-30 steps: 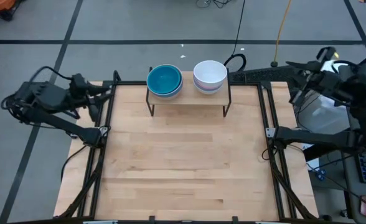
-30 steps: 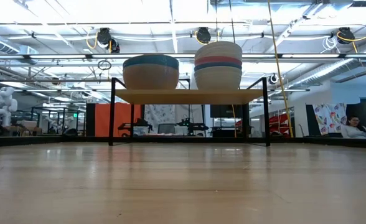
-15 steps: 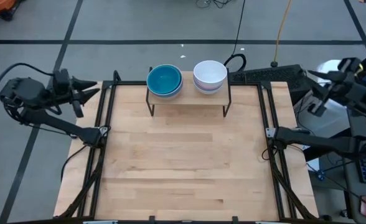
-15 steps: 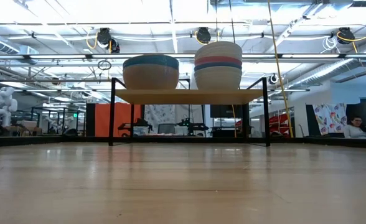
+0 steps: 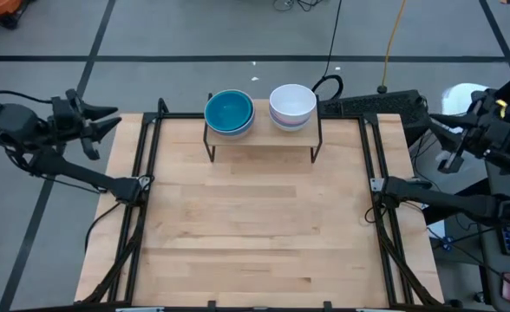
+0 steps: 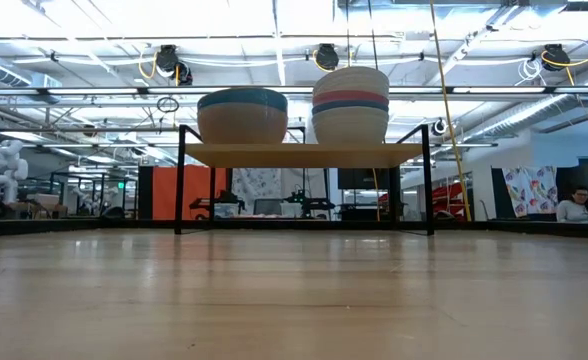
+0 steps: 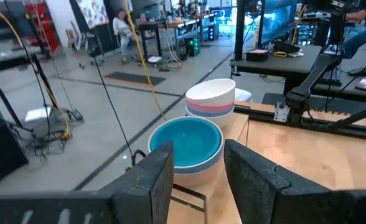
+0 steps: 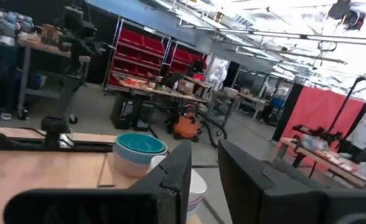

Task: Place and stack bowls onto a shelf
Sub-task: Return to Home Position

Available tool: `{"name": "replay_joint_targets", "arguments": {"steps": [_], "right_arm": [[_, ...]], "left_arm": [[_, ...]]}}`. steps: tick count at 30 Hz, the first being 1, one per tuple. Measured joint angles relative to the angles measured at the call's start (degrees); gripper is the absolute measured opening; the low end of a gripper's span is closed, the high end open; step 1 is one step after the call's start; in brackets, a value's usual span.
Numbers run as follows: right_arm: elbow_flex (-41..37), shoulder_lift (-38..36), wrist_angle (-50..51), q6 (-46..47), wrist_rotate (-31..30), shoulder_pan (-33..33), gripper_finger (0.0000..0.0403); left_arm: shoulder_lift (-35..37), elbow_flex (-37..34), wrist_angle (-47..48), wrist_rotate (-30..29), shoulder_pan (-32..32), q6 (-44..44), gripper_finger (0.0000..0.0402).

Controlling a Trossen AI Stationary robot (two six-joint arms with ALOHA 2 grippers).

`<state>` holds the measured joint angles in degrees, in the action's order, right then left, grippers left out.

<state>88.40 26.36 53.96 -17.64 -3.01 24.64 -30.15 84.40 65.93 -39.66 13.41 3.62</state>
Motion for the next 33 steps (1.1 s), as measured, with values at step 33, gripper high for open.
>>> {"name": "replay_joint_targets", "arguments": {"steps": [33], "right_arm": [[-21.7, -15.0, -4.3, 8.3, 0.2, 0.0, 0.0072]], "left_arm": [[11.8, -6.4, 10.4, 1.2, 0.0, 2.0, 0.0147]]}}
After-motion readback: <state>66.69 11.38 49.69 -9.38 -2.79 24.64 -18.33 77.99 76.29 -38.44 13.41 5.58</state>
